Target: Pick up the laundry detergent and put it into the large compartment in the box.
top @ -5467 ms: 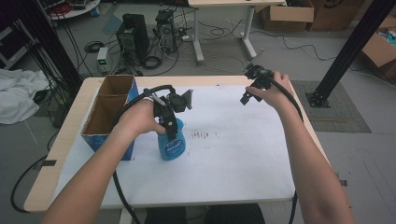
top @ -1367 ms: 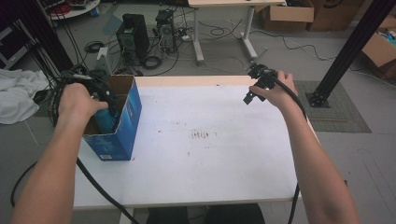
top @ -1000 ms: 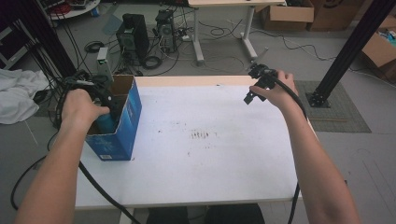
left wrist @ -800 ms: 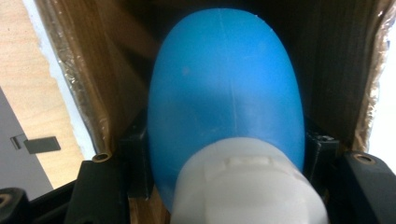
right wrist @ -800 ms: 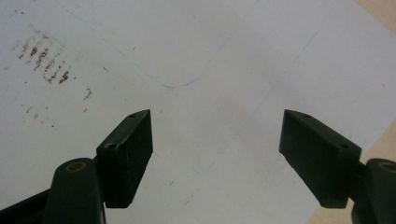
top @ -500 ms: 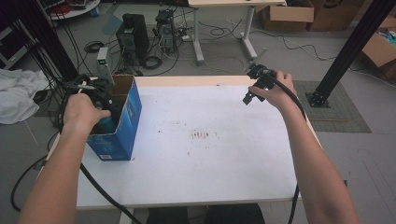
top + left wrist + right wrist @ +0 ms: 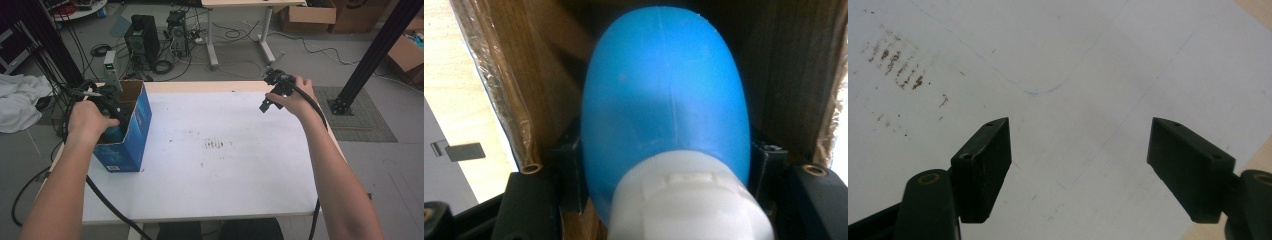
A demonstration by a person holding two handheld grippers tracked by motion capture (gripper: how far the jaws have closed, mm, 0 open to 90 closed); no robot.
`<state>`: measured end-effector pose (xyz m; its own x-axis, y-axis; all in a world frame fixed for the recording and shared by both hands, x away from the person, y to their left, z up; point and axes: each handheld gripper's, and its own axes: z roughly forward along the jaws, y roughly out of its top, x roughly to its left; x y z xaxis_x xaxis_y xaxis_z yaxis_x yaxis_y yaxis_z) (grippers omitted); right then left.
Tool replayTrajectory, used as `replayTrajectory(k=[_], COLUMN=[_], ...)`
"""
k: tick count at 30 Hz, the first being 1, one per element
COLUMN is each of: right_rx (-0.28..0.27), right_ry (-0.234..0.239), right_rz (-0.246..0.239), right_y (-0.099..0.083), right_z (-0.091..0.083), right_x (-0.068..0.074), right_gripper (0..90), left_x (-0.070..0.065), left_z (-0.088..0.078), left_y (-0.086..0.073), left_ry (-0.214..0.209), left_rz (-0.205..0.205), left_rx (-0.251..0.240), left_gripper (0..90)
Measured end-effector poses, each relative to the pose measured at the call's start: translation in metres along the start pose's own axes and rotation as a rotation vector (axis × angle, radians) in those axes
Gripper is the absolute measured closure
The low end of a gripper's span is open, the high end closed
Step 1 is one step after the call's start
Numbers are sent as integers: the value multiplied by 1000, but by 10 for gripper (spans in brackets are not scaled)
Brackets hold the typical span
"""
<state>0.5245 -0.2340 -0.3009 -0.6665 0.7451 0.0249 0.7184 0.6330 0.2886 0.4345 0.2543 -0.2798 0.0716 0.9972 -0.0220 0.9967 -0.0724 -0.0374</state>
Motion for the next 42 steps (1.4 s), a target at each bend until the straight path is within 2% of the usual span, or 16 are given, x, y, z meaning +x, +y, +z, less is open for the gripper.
replayTrajectory(k=[9, 21, 27, 29, 33, 34, 42], right_rx=[2, -9, -8, -7, -11, -12, -13], right_ry=[-1, 4, 4, 1, 1, 1, 2], right_rz=[1, 5, 6, 1, 4, 2, 2], right_y=[0, -3, -4, -4, -4, -4, -2], right_z=[0, 0, -2, -2, -3, -3, -3], right_x=[1, -1, -1, -1, -1, -1, 1], right_gripper=[257, 258, 259, 259, 259, 259, 259], left_x=[1, 0, -2, -2, -4, -5, -5], left_z=[-1, -3, -5, -7, -13, -15, -31], left_y=[-1, -1, 0, 0, -1, -1, -3], left_ry=[-6, 10, 12, 8, 29, 45, 64], left_rz=[-8, -7, -1, 0, 16, 17, 16], left_rx=[-5, -2, 0, -4, -10, -16, -42], left_gripper=[372, 371, 330, 315, 290, 289, 279])
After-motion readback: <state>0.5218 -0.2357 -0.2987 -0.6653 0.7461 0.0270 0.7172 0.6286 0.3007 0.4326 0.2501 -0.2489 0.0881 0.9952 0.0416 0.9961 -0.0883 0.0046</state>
